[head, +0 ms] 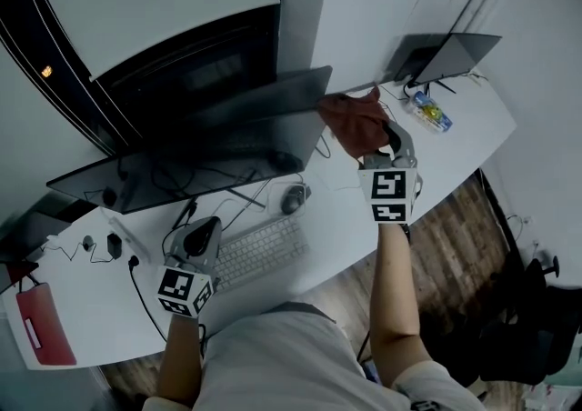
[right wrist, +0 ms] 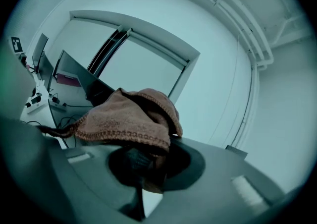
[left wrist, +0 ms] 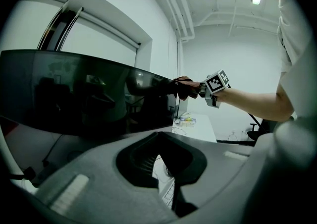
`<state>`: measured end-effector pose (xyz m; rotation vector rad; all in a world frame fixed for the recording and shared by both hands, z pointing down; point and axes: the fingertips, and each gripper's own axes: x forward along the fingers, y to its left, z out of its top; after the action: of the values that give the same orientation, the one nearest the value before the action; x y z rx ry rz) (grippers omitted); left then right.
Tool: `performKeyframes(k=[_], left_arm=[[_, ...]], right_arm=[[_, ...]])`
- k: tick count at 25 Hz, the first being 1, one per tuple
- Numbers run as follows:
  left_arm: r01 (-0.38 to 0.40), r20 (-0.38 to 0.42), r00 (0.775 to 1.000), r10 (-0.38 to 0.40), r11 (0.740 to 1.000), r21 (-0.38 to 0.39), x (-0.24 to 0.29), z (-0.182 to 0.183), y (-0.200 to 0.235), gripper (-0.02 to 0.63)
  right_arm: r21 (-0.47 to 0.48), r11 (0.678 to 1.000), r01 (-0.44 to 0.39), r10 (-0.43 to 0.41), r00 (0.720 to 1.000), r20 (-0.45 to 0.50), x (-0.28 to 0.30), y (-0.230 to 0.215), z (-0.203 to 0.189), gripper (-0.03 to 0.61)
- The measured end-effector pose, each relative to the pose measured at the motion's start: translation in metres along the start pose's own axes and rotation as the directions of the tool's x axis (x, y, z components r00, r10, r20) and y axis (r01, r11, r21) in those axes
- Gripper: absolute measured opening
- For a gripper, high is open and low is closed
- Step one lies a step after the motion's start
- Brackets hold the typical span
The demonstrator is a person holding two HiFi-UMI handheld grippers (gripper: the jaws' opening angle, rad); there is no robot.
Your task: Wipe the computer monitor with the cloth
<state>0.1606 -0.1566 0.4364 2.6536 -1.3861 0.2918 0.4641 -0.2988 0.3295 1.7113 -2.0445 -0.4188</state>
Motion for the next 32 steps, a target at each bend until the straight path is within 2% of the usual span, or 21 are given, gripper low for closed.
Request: performKeyframes(k=[18, 25, 32], left_arm=[[0.028, -0.048, 0.998, -0.028, 1.0, 0.002, 0.011, -0.017, -0.009, 0.009], [0.014, -0.056, 0.998, -0.014, 1.0, -0.004, 0.01, -0.019, -0.007, 0.009], [-0.022, -0.061, 0.998, 0.021, 1.0, -0.019, 0.006, -0.023, 0.003, 0.009]], right_arm=[[0.086, 0.996, 0.017, -0.013, 0.998, -0.054, -0.004, 0.002, -0.049, 0.04], [0.084, 0.996, -0.042, 0.043, 0.999, -0.01, 0.008, 0.02, -0.038, 0.04], [0.019, 0.997, -0.074, 0.072, 0.996, 0.058, 0.027, 0.034, -0.008, 0.038]])
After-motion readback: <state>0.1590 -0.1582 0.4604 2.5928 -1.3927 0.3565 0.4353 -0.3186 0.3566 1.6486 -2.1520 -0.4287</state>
